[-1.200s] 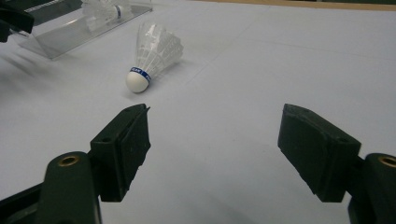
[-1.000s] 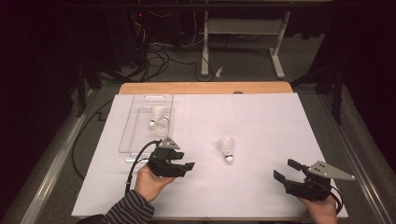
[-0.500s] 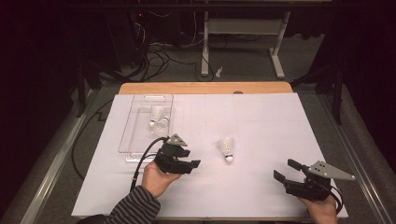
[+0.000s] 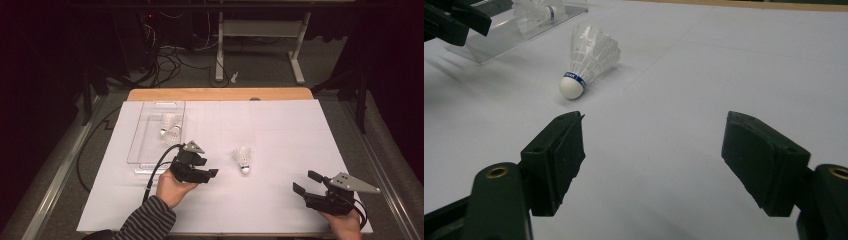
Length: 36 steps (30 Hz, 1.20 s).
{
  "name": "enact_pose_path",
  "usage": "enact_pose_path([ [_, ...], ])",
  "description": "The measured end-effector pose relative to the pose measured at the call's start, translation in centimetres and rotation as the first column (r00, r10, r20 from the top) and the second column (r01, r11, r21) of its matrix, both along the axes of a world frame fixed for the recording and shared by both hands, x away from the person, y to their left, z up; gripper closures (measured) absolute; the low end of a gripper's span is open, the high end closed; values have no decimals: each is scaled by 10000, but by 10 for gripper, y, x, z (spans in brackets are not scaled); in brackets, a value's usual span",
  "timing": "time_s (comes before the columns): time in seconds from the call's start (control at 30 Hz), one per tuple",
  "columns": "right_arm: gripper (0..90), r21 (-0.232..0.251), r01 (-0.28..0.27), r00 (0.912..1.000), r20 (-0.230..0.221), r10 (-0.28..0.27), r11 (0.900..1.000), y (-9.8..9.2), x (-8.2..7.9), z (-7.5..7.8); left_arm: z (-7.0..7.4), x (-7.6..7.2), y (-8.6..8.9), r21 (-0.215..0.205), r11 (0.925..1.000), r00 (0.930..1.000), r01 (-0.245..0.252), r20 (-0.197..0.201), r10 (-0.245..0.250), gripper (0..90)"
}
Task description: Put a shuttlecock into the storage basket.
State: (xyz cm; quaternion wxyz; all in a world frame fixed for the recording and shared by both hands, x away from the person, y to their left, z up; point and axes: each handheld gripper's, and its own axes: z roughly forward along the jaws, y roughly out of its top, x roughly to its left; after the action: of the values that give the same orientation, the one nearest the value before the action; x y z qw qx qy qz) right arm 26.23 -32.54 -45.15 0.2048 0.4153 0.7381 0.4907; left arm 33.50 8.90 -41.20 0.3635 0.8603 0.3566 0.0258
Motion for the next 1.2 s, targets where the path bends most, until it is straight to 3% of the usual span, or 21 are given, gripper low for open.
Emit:
enact_pose_path([
  [1.2, 256, -34, -40, 10000, -27, 40, 10000, 0, 0, 0, 9, 30, -31, 59, 9999, 9999, 155, -31, -154, 392],
])
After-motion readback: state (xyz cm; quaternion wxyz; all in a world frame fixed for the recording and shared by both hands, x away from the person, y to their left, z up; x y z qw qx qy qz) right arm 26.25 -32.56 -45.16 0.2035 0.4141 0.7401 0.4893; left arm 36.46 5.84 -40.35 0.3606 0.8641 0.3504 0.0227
